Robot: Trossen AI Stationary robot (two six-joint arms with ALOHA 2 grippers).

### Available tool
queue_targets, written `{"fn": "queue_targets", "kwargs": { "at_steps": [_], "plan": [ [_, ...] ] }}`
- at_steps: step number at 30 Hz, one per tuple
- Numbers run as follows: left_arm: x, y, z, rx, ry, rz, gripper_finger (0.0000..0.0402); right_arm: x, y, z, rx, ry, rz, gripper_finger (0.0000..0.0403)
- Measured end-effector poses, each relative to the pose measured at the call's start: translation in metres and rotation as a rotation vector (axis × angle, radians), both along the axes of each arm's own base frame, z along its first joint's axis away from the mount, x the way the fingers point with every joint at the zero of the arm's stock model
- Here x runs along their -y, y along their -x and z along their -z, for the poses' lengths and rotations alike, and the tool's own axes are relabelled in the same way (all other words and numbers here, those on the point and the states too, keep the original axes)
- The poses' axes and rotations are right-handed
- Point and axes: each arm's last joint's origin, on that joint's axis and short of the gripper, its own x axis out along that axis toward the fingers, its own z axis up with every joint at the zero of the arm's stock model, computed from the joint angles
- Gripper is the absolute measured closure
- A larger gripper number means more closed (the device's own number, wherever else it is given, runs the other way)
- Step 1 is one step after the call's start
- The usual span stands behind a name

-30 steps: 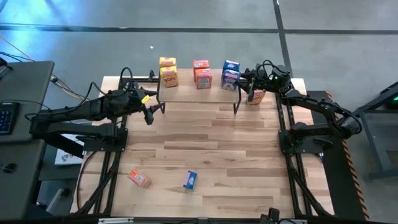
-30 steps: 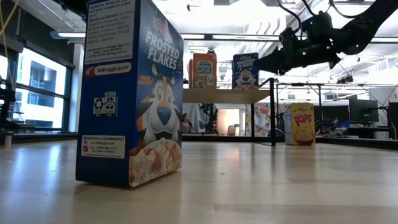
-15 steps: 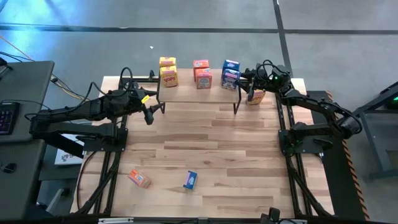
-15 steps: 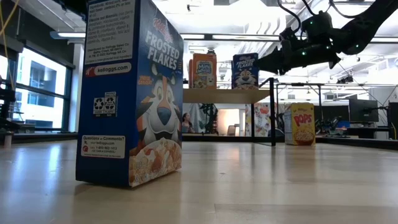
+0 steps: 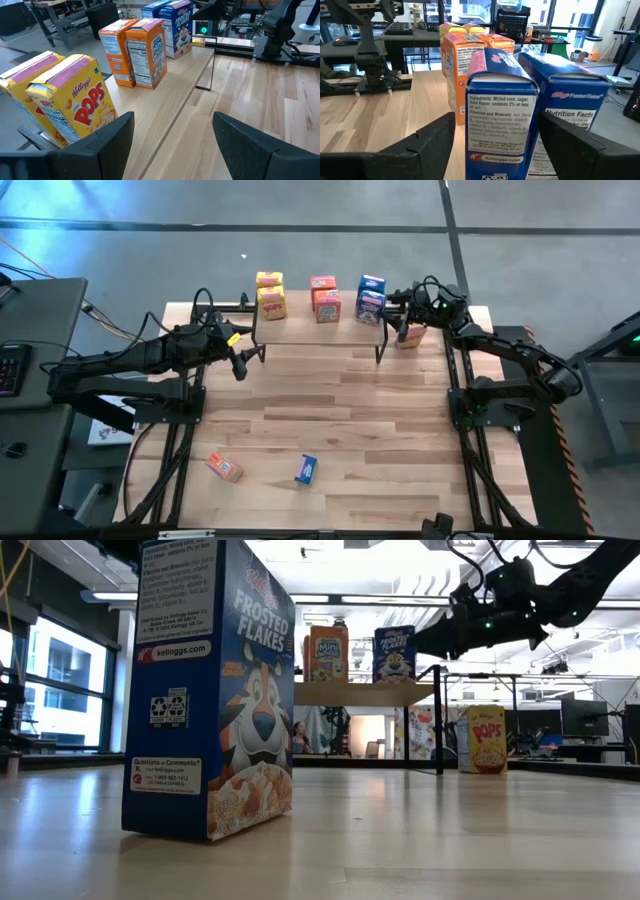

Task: Stack cereal on shelf
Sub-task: Put the top blue cereal box aligned with the other blue cereal box on the shelf

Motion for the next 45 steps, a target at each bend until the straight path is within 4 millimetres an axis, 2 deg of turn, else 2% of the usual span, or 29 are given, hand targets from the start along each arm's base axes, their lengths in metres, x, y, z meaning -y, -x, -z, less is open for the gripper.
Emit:
{"fn": "queue_targets", "kwargs": {
  "at_steps": [11,20,25,32,38,45],
  "plan": [
    [0.0,0.0,0.0,0.0,0.0,0.0,0.014,-0.016,0.013,-0.01,-0.046,-0.048,0.033,0.0123],
    [0.0,0.0,0.0,0.0,0.0,0.0,0.014,-0.038,0.026,-0.022,-0.067,-0.094,0.026,0.0123],
    [0.0,0.0,0.0,0.0,0.0,0.0,0.014,-0.051,0.015,-0.017,-0.098,-0.155,-0.043,0.0123],
    [0.0,0.0,0.0,0.0,0.0,0.0,0.014,-0.061,-0.004,-0.013,-0.121,-0.148,-0.024,0.0123],
    [0.0,0.0,0.0,0.0,0.0,0.0,0.014,-0.063,-0.02,-0.007,-0.119,-0.14,0.004,0.0123],
    [0.0,0.0,0.0,0.0,0.0,0.0,0.014,-0.058,-0.025,-0.004,-0.107,-0.148,0.073,0.0123]
  ]
}}
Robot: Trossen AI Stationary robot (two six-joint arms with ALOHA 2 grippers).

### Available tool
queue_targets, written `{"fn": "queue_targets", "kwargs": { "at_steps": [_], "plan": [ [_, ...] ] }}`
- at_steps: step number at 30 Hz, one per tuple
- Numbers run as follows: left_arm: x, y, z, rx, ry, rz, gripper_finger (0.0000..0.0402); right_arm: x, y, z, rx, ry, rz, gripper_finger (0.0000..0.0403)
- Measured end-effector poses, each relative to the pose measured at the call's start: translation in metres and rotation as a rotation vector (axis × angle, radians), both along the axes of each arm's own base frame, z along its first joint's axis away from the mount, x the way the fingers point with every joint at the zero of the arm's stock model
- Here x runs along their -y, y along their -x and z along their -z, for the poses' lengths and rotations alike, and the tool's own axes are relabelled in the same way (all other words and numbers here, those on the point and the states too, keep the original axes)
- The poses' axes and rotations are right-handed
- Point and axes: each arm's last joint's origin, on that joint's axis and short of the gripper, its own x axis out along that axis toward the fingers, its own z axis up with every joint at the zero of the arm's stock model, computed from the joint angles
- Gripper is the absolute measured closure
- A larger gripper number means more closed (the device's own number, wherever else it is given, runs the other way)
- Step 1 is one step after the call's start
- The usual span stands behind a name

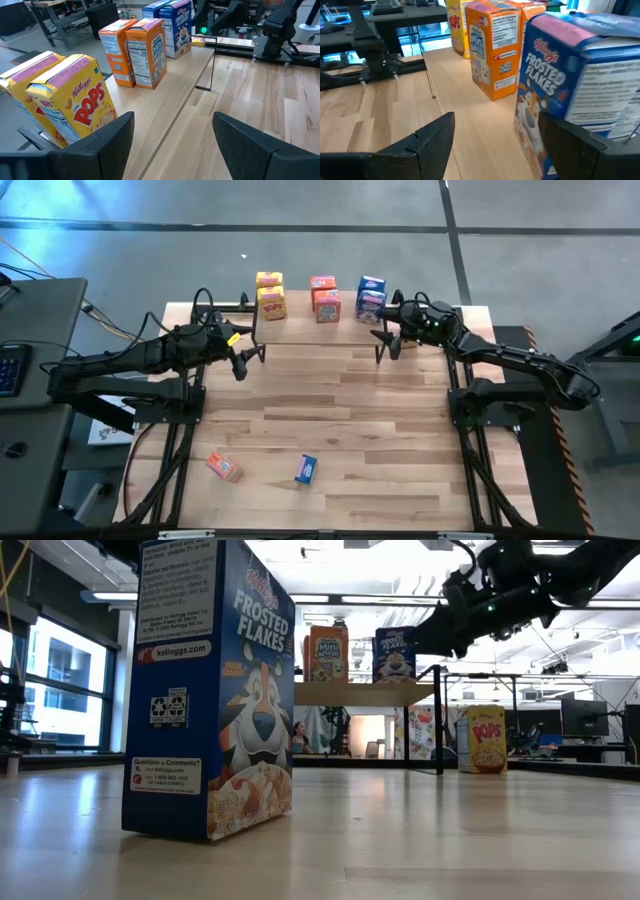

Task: Stack cereal on shelf
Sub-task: Put the top blue cereal box aligned with the other blue cereal box on the shelf, then put the yellow cereal box aligned with the other yellow cereal box on the shelf

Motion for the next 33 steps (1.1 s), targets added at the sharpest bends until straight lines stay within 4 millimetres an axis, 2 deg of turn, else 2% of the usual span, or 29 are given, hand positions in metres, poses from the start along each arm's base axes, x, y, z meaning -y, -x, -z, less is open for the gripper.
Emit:
{"fn": "queue_targets", "kwargs": {
  "at_steps": [15,22,25,33],
  "plan": [
    [0.0,0.0,0.0,0.0,0.0,0.0,0.014,-0.001,0.001,0.0,-0.007,0.006,-0.005,0.0123],
    [0.0,0.0,0.0,0.0,0.0,0.0,0.014,-0.01,0.012,-0.006,-0.036,0.022,-0.039,0.0123],
    [0.0,0.0,0.0,0.0,0.0,0.0,0.014,-0.014,0.018,-0.017,-0.087,0.012,-0.042,0.0123],
    [0.0,0.0,0.0,0.0,0.0,0.0,0.014,-0.019,0.028,-0.062,-0.331,0.041,-0.029,0.0123]
  ]
}}
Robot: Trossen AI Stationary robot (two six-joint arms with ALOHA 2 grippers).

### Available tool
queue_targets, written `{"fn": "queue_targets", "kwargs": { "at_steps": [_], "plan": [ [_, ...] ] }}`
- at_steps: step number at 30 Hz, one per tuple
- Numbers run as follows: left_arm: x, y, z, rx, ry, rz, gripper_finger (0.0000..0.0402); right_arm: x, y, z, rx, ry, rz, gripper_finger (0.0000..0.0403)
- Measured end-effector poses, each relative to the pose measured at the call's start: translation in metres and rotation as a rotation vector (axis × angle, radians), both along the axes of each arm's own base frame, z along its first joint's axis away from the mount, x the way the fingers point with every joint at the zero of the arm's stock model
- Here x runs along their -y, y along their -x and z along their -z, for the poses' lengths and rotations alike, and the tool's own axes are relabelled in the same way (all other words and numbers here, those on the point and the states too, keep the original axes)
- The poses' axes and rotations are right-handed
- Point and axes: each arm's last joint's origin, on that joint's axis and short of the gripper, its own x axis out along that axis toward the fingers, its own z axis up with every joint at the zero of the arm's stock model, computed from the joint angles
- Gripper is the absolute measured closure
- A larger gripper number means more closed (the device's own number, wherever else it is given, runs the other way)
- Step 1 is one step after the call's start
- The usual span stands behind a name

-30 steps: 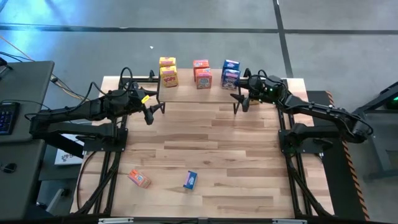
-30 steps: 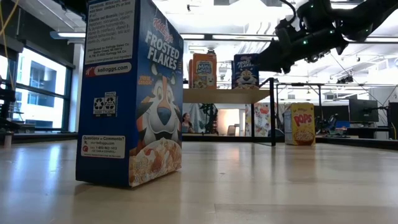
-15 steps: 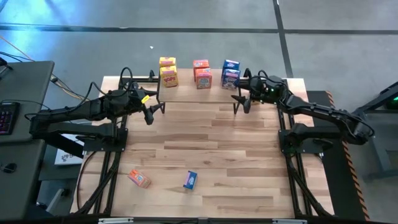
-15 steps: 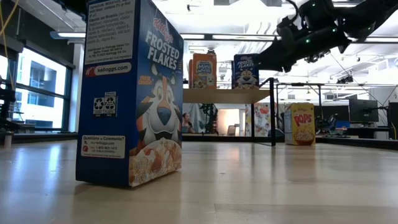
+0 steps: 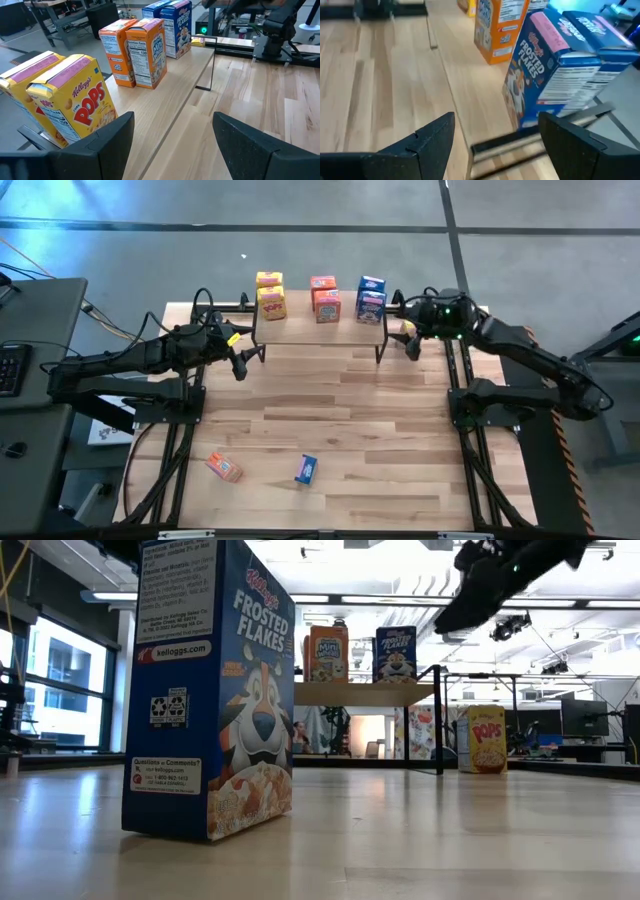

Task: Stack cereal on shelf
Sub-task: Put the yellow cereal box aligned with the other yellow cereal box on the shelf

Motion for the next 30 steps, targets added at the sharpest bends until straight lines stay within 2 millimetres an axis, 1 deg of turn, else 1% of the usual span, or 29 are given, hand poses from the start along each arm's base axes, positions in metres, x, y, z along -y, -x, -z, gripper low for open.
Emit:
{"fn": "queue_targets", "kwargs": {
  "at_steps": [2,6,11,16,24,30],
  "plan": [
    [0.0,0.0,0.0,0.0,0.0,0.0,0.014,-0.002,0.003,-0.012,-0.057,0.0,-0.011,0.0123],
    [0.0,0.0,0.0,0.0,0.0,0.0,0.014,-0.002,0.009,-0.031,-0.199,0.037,0.038,0.0123],
    [0.0,0.0,0.0,0.0,0.0,0.0,0.014,0.001,0.009,-0.038,-0.343,0.12,0.039,0.0123],
    [0.0,0.0,0.0,0.0,0.0,0.0,0.014,0.009,0.006,-0.028,-0.461,0.161,-0.001,0.0123],
    [0.0,0.0,0.0,0.0,0.0,0.0,0.014,0.038,0.003,-0.003,-0.593,0.025,0.019,0.0123],
    [0.0,0.0,0.0,0.0,0.0,0.0,0.014,0.046,0.002,0.009,-0.677,-0.009,-0.023,0.0123]
  ]
}}
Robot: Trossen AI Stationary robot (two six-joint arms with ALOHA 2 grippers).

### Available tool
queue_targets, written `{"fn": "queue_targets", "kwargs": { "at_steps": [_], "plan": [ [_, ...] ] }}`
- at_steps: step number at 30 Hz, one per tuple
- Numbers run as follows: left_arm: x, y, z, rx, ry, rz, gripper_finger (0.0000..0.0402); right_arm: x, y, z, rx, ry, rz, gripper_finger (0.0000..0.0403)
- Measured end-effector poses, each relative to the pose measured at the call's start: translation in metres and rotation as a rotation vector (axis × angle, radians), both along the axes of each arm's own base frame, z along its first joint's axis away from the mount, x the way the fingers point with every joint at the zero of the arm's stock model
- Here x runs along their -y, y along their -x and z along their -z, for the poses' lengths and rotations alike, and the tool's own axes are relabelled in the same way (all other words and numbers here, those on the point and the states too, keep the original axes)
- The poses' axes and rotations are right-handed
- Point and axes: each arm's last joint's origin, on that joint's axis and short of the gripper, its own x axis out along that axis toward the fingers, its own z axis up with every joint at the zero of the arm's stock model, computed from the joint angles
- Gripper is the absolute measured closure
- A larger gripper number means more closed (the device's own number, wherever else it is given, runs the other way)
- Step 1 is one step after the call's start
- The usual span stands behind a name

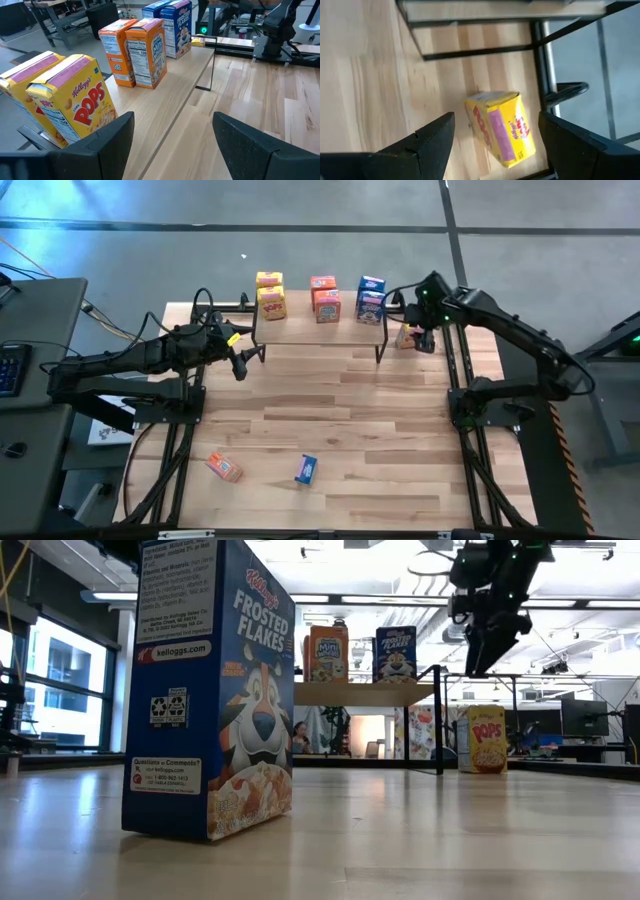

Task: Stack cereal on shelf
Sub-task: Put the yellow cereal box aligned with the other yellow cereal box on the shelf

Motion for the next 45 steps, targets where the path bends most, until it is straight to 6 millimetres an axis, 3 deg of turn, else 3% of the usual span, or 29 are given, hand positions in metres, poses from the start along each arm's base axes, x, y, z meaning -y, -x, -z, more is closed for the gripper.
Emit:
{"fn": "queue_targets", "kwargs": {
  "at_steps": [28,45],
  "plan": [
    [0.0,0.0,0.0,0.0,0.0,0.0,0.014,0.036,0.011,0.032,-0.129,-0.141,0.06,0.0116],
    [0.0,0.0,0.0,0.0,0.0,0.0,0.014,0.045,0.009,0.042,-0.205,-0.128,0.058,0.01]
  ]
}}
